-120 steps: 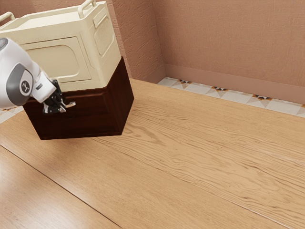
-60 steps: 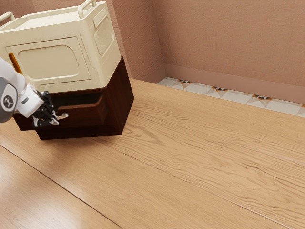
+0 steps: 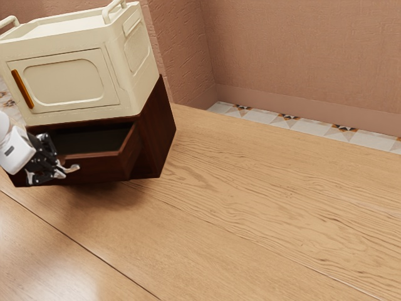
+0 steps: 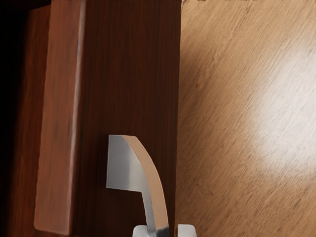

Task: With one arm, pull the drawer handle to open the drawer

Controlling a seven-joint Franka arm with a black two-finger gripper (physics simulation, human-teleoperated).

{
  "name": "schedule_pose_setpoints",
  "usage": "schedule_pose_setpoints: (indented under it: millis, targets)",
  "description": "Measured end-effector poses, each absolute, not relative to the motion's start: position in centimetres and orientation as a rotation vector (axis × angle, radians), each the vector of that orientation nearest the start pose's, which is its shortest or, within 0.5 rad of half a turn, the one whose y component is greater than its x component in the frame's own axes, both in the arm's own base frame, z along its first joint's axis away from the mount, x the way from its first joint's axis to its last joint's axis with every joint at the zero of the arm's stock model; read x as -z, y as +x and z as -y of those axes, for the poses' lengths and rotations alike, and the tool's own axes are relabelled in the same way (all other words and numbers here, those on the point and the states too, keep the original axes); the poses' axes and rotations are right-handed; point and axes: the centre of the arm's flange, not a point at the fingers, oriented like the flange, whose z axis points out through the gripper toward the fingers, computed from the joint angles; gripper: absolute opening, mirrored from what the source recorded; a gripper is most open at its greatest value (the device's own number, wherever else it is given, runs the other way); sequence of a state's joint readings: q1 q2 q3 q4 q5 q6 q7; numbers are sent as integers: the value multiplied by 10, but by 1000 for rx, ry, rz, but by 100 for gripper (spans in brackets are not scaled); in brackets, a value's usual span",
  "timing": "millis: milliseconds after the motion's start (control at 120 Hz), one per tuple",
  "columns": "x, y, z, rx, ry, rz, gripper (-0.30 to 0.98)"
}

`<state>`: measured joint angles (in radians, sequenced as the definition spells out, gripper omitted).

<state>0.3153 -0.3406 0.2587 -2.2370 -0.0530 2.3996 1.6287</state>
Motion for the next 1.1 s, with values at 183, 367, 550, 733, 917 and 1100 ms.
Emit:
schedule_pose_setpoints:
  millis: [183,367,550,733,917,1100]
  targets:
    - [-554,395,-270,486,-2380,-1335,-10]
    - [-552,386,-266,494,-2383,-1341,-10]
    - [-550,384,-265,489,-2391,-1347,-10]
    - [-548,382,-266,479,-2415,-1350,-3]
    - [-547,380,-266,472,-2432,-1353,8]
    - [-568,371,-264,494,-2418,-1338,17]
